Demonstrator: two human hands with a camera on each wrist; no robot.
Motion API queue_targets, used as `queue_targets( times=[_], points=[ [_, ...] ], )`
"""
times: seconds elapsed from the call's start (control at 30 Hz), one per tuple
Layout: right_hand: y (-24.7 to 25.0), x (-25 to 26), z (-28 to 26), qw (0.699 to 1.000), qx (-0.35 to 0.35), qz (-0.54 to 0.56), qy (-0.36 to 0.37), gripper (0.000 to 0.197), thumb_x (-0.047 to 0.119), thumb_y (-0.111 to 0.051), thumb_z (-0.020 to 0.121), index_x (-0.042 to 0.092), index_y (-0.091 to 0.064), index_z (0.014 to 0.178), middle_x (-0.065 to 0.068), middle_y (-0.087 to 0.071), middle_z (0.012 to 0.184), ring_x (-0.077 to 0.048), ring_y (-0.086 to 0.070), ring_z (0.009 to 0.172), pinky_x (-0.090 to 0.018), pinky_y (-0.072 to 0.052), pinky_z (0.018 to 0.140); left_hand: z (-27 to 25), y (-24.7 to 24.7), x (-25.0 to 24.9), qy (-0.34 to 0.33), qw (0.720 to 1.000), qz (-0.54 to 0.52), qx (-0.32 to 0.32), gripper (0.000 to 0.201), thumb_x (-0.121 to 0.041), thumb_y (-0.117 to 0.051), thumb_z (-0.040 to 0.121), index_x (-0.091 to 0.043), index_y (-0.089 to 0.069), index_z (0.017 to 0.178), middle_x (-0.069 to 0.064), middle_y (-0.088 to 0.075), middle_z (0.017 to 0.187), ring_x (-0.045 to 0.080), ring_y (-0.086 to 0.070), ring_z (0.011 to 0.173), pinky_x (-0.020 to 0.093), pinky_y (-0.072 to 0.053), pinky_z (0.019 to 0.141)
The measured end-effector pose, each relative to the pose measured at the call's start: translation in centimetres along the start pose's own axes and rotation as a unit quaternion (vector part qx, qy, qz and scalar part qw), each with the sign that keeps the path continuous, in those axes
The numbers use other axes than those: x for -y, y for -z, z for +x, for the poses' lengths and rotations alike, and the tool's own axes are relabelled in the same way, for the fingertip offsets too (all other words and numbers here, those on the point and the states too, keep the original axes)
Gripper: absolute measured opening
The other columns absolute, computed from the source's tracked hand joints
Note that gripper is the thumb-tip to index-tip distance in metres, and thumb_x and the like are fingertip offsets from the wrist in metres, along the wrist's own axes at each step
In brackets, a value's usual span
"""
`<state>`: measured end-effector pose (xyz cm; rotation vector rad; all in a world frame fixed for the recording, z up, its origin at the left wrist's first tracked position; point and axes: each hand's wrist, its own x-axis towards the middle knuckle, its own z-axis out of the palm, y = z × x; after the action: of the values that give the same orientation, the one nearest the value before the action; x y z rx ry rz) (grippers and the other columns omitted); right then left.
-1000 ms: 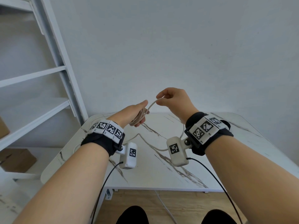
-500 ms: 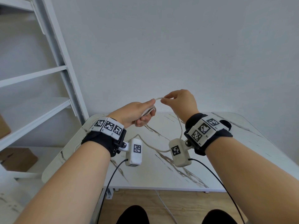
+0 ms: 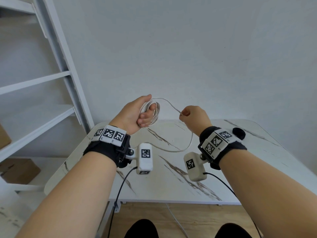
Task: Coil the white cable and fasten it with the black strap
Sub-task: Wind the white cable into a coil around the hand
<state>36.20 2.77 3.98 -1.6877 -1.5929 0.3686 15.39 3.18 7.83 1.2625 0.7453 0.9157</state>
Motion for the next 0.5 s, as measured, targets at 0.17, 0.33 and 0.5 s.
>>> queue_targets(
  times=[0.17, 0.33, 0.5],
  points=[
    [0.2, -1.1, -0.3, 0.981, 0.034, 0.172, -0.082, 0.019, 0.015, -0.056, 0.095, 0.003, -0.069, 0.096, -0.01, -0.069, 0.074, -0.022, -0.064, 0.058, -0.032, -0.059, 0.06, 0.0, 0.3, -0.5, -0.028, 0.996, -0.073, -0.037, 0.044, -0.036, -0.036, 0.101, -0.013, -0.05, 0.067, -0.005, -0.025, 0.039, 0.008, -0.021, 0.029, 0.022, -0.017, 0.037],
    [0.2, -0.4, -0.6, 0.977, 0.008, 0.203, -0.07, 0.027, 0.022, -0.062, 0.088, -0.001, -0.063, 0.074, -0.01, -0.039, 0.06, -0.019, -0.033, 0.047, -0.029, -0.031, 0.05, 0.5, 0.6, -0.1, -0.043, 0.99, -0.118, -0.061, 0.042, -0.037, -0.036, 0.101, -0.013, -0.048, 0.069, -0.005, -0.026, 0.039, 0.009, -0.022, 0.029, 0.021, -0.021, 0.035],
    [-0.1, 0.5, -1.1, 0.993, -0.01, 0.117, -0.026, 0.051, 0.038, -0.059, 0.086, 0.022, -0.022, 0.055, 0.005, -0.021, 0.051, -0.019, -0.022, 0.052, -0.03, -0.018, 0.055, 0.7, 1.0, -0.1, -0.065, 0.983, -0.148, -0.088, 0.041, -0.035, -0.037, 0.101, -0.012, -0.047, 0.068, -0.004, -0.027, 0.039, 0.009, -0.022, 0.029, 0.021, -0.021, 0.034]
  ],
)
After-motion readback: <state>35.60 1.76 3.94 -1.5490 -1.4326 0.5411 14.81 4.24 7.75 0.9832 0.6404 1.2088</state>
